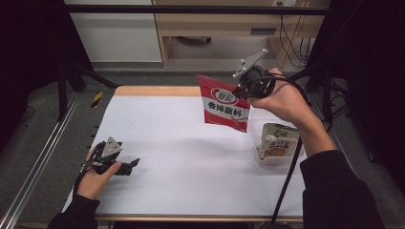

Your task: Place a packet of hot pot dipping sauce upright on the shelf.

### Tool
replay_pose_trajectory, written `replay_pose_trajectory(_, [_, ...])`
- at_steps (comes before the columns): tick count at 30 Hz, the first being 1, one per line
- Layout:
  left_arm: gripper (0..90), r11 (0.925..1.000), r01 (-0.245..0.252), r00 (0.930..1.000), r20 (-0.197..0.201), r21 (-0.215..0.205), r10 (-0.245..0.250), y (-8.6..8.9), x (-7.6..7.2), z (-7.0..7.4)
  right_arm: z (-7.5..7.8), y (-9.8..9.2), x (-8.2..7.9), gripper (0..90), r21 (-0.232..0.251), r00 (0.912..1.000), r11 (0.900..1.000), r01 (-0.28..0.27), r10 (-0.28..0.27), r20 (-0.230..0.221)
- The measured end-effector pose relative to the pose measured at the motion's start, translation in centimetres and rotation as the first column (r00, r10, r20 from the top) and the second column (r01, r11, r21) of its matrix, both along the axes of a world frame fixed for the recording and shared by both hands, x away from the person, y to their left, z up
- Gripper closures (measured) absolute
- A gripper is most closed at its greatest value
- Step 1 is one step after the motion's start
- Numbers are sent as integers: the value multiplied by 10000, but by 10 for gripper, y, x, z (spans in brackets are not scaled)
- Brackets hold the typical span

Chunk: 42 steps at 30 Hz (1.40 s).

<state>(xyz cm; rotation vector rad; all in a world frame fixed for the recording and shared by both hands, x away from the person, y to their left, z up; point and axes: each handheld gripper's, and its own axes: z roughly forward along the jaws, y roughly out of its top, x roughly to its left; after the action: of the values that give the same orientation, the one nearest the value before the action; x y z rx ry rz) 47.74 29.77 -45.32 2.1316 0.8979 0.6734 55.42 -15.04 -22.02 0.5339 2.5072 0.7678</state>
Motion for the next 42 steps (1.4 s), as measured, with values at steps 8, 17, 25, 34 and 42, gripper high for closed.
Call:
replay_pose_trajectory(8, [79,10000,54,10000,19,27,-54,-2,-1,0,4,-5,10,899,246,9997,9997,19,-25,224])
replay_pose_trajectory(17, [79,9999,88,10000,1,125,-88,-2,-3,0,8,-15,12,900,399,9966,9985,362,-391,727])
replay_pose_trajectory(25, [79,9998,87,9999,-58,202,-85,-3,-3,-1,5,-29,19,899,566,9939,9963,649,-696,854])
replay_pose_trajectory(34, [79,9991,173,9998,-100,394,-169,-3,-3,-1,-1,-46,26,899,616,9897,9935,958,-1017,1004])
replay_pose_trajectory(42, [79,9989,187,9998,-122,434,-182,-3,-2,-1,-8,-69,27,899,898,9819,9849,1483,-1575,1050])
